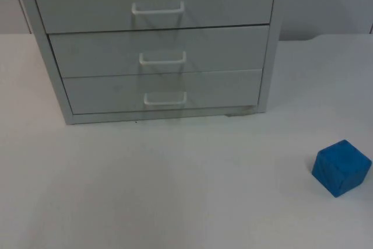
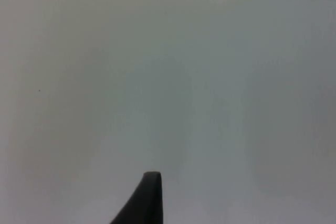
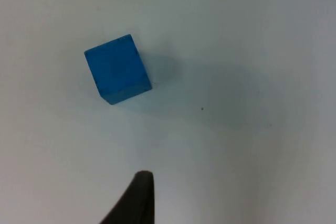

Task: Open the drawer with the left hand, place the block into the drawer with the right hand, then close the drawer with the left hand.

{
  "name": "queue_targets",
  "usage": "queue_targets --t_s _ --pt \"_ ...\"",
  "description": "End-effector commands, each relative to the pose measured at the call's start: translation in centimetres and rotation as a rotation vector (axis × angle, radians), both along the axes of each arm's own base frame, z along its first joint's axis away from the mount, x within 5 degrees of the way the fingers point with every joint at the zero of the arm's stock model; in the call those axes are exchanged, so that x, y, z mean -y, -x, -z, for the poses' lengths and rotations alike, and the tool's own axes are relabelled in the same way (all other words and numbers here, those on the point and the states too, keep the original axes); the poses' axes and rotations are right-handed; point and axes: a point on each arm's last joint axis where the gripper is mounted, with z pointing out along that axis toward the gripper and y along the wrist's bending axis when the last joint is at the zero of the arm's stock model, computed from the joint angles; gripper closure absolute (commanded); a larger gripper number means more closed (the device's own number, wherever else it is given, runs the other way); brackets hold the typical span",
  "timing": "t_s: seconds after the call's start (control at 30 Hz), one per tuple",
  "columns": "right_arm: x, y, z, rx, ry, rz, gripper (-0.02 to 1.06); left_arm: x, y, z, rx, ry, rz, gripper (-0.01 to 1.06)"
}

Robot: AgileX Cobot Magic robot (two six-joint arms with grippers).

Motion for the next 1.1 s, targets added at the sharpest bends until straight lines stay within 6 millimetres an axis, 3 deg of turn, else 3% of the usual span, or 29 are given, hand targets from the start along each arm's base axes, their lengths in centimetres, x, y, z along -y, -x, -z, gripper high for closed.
queue_targets --t_s 0.0,0.13,0.33,0.63,0.67,0.77,0.87,1.07 --pt "-0.1 -0.1 -0.4 0.018 -0.004 -0.004 -0.01 0.3 -0.4 -0.1 0.013 0.019 0.033 0.00" --pt "-0.1 -0.1 -0.4 0.018 -0.004 -0.004 -0.01 1.3 -1.4 -0.1 0.015 0.074 0.139 0.03" --pt "-0.1 -0.2 -0.4 0.024 -0.005 -0.004 -0.01 2.8 -4.1 -1.0 0.021 0.178 0.309 0.21" --pt "-0.1 -0.2 -0.4 0.026 -0.005 -0.004 -0.01 5.7 -8.2 -0.8 -0.068 0.220 0.494 0.25" --pt "-0.1 -0.2 -0.4 0.026 -0.005 -0.004 -0.01 6.3 -8.6 -0.6 -0.080 0.215 0.521 0.29" --pt "-0.1 -0.2 -0.4 0.029 -0.005 -0.004 -0.01 8.8 -9.8 0.3 -0.108 0.177 0.644 0.53" --pt "-0.1 -0.2 -0.4 0.031 -0.003 -0.004 -0.01 10.3 -10.3 0.6 -0.115 0.158 0.719 0.59" --pt "-0.1 -0.2 -0.4 0.034 -0.002 -0.005 -0.01 14.4 -11.6 1.4 -0.143 0.042 0.892 0.50"
